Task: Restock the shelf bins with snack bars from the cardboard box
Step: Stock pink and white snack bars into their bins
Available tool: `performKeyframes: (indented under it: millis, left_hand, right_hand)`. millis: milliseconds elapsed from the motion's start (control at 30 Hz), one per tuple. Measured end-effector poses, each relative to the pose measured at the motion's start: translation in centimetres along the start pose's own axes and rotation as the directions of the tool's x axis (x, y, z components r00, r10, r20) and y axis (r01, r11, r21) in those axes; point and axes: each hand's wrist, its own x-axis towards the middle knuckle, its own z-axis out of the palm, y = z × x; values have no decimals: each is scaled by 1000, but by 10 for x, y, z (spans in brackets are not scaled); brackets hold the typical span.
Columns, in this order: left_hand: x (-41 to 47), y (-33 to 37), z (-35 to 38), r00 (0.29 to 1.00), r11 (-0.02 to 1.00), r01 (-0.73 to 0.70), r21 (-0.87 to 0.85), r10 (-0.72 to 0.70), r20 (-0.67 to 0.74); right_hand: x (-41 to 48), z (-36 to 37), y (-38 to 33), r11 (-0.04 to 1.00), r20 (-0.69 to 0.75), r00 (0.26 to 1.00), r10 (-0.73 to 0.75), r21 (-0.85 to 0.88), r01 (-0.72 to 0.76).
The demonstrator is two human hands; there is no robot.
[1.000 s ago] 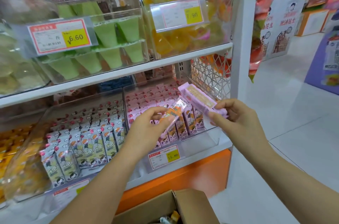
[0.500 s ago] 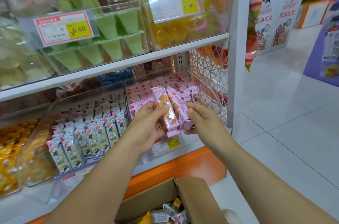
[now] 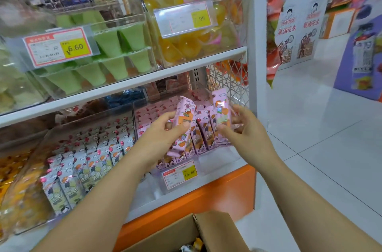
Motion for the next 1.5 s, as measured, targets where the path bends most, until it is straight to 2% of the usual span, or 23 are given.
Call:
performKeyframes:
  millis: [100, 200, 333, 400, 500, 667, 767, 833, 967, 1033, 1133, 1200, 1267, 1333, 1400, 1433, 1500]
  left_hand:
    - [17, 8, 2, 996, 958, -58, 280, 75, -51]
    - [33, 19, 9, 993, 852, -112, 512, 120, 19]
    - [54, 34, 22, 976, 714, -214, 667, 178, 123]
    - [66, 37, 27, 968, 663, -246, 707, 206, 143]
    - [84, 38, 37, 962, 641, -260, 722, 236, 137]
    - [110, 22, 57, 954, 728, -275, 628, 289, 82]
    - [122, 2, 64, 951, 718, -271, 641, 303, 62]
    - [128, -9, 66, 945, 633, -249, 733, 324, 42]
    - [132, -26, 71, 924, 388, -215, 896, 379, 57]
    - [133, -30, 76, 925, 346, -210, 914, 374, 71]
    - [131, -29, 74, 927, 380, -217, 899, 369, 68]
    - [125, -24, 65, 922, 444, -233, 865, 384, 51]
    - [113, -14, 53, 895, 571, -294, 766, 447, 11]
    - [94, 3, 43, 873, 745, -406, 529, 487, -17]
    - [72, 24, 37, 882, 848, -469, 248, 466, 75]
    - [63, 32, 36, 881, 862, -471, 188, 449, 147]
    - [51, 40, 37, 857, 825, -507, 249, 451, 249]
  right_hand:
    - [4, -10, 8, 996, -124, 992, -29, -89, 18]
    - [8, -17, 13, 997, -178, 984, -31, -77, 18]
    - [12, -21, 22, 999, -188, 982, -26, -22, 23]
    - [13, -20, 24, 1000, -182, 983, -30, -5, 30]
    - [15, -17, 27, 999, -150, 988, -36, -1, 36]
    - [16, -15, 31, 999, -98, 995, -35, -2, 35]
    - [16, -14, 31, 999, -94, 995, -39, -10, 38]
    - [18, -14, 31, 999, -85, 995, -45, -19, 44]
    - [19, -14, 33, 998, -79, 995, -56, -29, 54]
    - [19, -14, 33, 998, -77, 995, -57, -30, 55]
    - [17, -13, 31, 998, -81, 995, -59, 15, 60]
    - [16, -13, 30, 997, -87, 994, -69, 23, 71]
    - [17, -12, 30, 997, -89, 993, -73, 28, 76]
    - [18, -10, 31, 996, -89, 992, -87, 6, 88]
    - [18, -8, 30, 989, -82, 988, -135, -66, 129]
    - [18, -6, 29, 983, -76, 984, -161, -103, 153]
    - [17, -2, 27, 972, -72, 979, -189, -157, 176]
